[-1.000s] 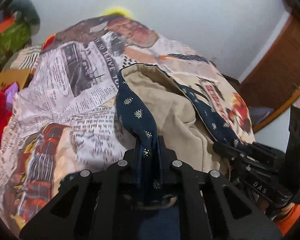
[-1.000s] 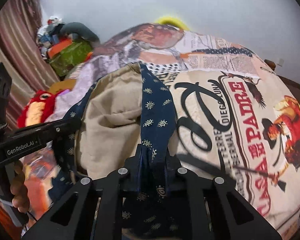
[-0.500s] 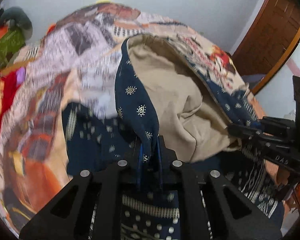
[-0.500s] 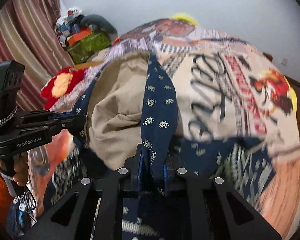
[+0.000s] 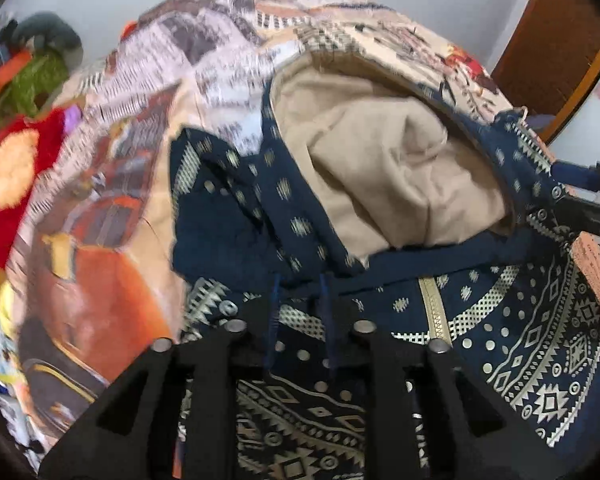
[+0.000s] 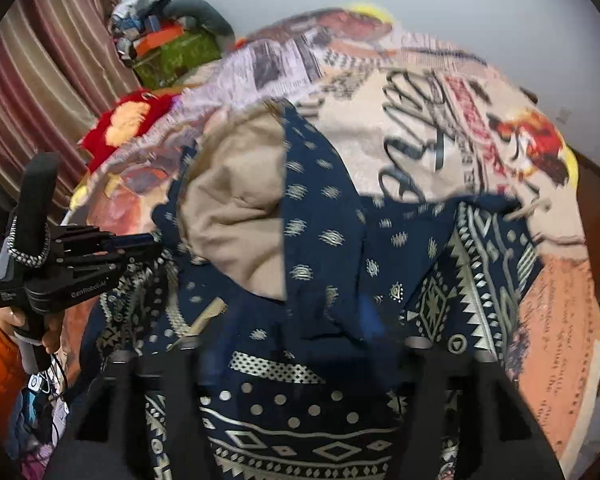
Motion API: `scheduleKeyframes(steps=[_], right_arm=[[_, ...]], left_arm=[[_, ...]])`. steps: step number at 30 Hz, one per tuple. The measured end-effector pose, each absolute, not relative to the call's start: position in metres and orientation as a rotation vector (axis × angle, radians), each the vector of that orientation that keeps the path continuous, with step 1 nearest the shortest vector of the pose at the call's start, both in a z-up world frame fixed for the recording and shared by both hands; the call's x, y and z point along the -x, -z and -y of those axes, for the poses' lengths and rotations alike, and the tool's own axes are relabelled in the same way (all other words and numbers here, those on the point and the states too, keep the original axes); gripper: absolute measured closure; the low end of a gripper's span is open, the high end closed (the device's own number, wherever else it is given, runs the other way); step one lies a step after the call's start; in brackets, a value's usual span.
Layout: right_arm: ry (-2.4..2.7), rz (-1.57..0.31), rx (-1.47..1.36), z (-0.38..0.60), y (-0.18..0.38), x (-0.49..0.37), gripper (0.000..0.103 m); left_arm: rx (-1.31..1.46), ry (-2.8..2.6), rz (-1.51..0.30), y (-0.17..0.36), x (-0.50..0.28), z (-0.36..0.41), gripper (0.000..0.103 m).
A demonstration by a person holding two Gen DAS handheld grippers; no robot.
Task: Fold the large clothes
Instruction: 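Fold the hood over the folded body with both grippers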
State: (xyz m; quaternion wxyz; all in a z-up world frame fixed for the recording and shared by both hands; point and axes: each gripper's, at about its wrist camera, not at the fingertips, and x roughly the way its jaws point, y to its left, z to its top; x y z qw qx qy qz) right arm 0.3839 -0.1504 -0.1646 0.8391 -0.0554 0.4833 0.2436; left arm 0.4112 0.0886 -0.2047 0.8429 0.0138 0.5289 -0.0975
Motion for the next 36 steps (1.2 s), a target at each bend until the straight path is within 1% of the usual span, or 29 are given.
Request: scheduleKeyframes(steps=[1, 2, 3, 7, 10, 16, 19, 20, 21, 22, 23, 24, 25, 27, 29, 32, 36], right_arm=[[-0.522, -1.005, 0.129, 0.148, 0.159, -0.383, 0.04], [-0.527, -0.982, 0.145, 0.145, 0.151, -0.384, 0.04], [-0.529, -0.967, 0.15, 0.142, 0.146, -0.387, 0.039], [-0.534, -0.943, 0.125, 0.128, 0.134, -0.413, 0.039], [-0.538, -0.965, 0.098, 0.114, 0.139, -0.445, 0.038], [-0.516, -1.069, 0.037, 0.091, 0.18, -0.509, 0.038], [-0.499, -1.137, -0.025, 0.089, 0.206, -0.536, 0.039], [-0.498, -1.147, -0.035, 0.088, 0.212, -0.541, 0.041], [-0.5, -1.153, -0.042, 0.088, 0.217, -0.547, 0.047], [-0.501, -1.159, -0.044, 0.087, 0.222, -0.551, 0.05], [-0.502, -1.162, -0.041, 0.086, 0.225, -0.554, 0.06], [-0.502, -1.162, -0.043, 0.085, 0.227, -0.556, 0.069], [-0.509, -1.156, -0.05, 0.085, 0.228, -0.557, 0.071], [-0.521, -1.136, -0.046, 0.085, 0.227, -0.556, 0.083], [-0.526, -1.107, -0.034, 0.086, 0.221, -0.551, 0.089], [-0.549, -1.08, -0.031, 0.093, 0.207, -0.537, 0.094], [-0.57, -1.033, -0.037, 0.106, 0.175, -0.508, 0.094]], left_arm=[[-0.033, 0.199, -1.099, 0.199, -0.412, -0.092, 0.066], [-0.031, 0.19, -1.074, 0.191, -0.415, -0.096, 0.057], [-0.021, 0.183, -1.049, 0.183, -0.42, -0.1, 0.053], [0.029, 0.156, -1.013, 0.168, -0.449, -0.111, 0.052], [0.098, 0.152, -1.014, 0.168, -0.478, -0.117, 0.052], [0.226, 0.189, -1.083, 0.204, -0.534, -0.113, 0.052], [0.233, 0.188, -1.112, 0.225, -0.553, -0.107, 0.052], [0.222, 0.184, -1.108, 0.229, -0.558, -0.104, 0.055], [0.214, 0.188, -1.105, 0.232, -0.562, -0.102, 0.066], [0.199, 0.196, -1.107, 0.235, -0.565, -0.099, 0.073], [0.189, 0.201, -1.109, 0.236, -0.568, -0.095, 0.086], [0.183, 0.206, -1.106, 0.236, -0.568, -0.095, 0.095], [0.17, 0.21, -1.095, 0.234, -0.567, -0.093, 0.097], [0.125, 0.221, -1.053, 0.224, -0.562, -0.087, 0.097], [0.108, 0.245, -1.022, 0.212, -0.554, -0.083, 0.098], [0.106, 0.27, -0.987, 0.187, -0.538, -0.079, 0.098], [0.053, 0.297, -0.931, 0.152, -0.508, -0.069, 0.098]])
